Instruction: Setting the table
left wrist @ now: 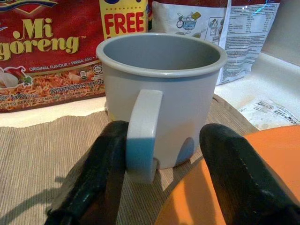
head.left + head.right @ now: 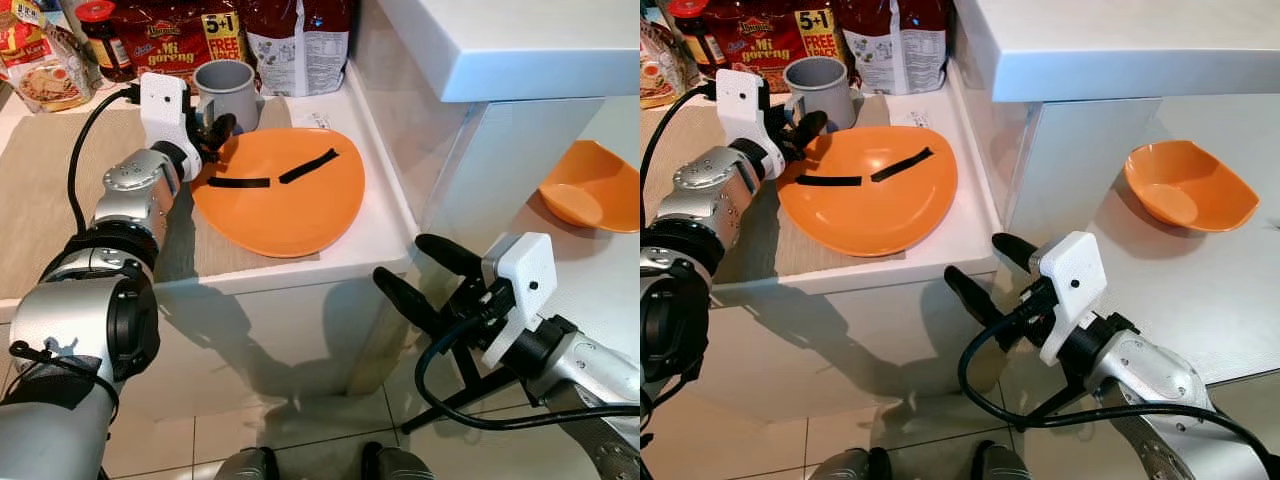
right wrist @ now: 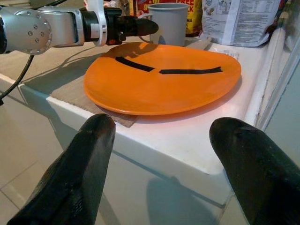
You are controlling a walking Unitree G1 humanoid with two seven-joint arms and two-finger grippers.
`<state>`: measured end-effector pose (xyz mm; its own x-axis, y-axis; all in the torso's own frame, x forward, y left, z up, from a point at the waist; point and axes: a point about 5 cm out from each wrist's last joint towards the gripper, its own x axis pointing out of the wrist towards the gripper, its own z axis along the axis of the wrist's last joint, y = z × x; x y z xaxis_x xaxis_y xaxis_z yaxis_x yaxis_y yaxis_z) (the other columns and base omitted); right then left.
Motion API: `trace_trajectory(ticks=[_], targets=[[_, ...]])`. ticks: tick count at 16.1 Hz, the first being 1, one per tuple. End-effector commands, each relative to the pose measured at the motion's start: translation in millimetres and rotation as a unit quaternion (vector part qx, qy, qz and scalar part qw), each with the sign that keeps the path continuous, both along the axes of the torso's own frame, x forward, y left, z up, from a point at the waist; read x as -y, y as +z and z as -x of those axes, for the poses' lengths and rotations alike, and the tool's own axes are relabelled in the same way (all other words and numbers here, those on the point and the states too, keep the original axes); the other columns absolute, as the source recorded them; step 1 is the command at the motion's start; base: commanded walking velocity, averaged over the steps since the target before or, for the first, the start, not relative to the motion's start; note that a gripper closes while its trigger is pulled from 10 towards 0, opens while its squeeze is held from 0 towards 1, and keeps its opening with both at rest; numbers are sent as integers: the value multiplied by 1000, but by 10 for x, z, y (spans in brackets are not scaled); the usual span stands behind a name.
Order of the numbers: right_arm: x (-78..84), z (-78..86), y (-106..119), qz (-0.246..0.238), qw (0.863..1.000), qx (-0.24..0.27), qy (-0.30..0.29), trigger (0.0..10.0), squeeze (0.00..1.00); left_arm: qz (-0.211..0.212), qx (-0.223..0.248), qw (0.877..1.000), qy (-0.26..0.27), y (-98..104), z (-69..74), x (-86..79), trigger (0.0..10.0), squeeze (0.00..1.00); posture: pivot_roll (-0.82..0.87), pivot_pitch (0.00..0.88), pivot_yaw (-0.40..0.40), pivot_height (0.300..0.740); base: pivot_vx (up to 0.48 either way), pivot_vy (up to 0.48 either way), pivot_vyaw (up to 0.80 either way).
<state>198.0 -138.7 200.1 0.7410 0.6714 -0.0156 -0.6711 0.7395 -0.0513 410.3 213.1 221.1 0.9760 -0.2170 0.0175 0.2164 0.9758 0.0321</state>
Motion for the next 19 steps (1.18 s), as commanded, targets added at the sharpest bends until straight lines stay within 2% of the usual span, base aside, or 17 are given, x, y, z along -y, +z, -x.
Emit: trace_trajectory(ticks=[1,14,18,19], targets=[[37,0,-10,3,1000,-7,-2,10000,0,-4,-3,1000,7,7,0,-25,0,0,-171,120,3,740,0,0,0],[-1,-33,-43,5,1000,-9,8,10000,0,2,3,1000,12,35,1,-58,0,0,-155,102,11,740,0,0,0],[-20,-70,-47,3,1000,-1,6,10000,0,14,20,1000,16,69,12,-99,0,0,-134,73,19,740,0,0,0],[-24,-79,-41,3,1000,4,5,10000,0,13,38,999,17,122,17,-122,0,0,-131,71,23,740,0,0,0]])
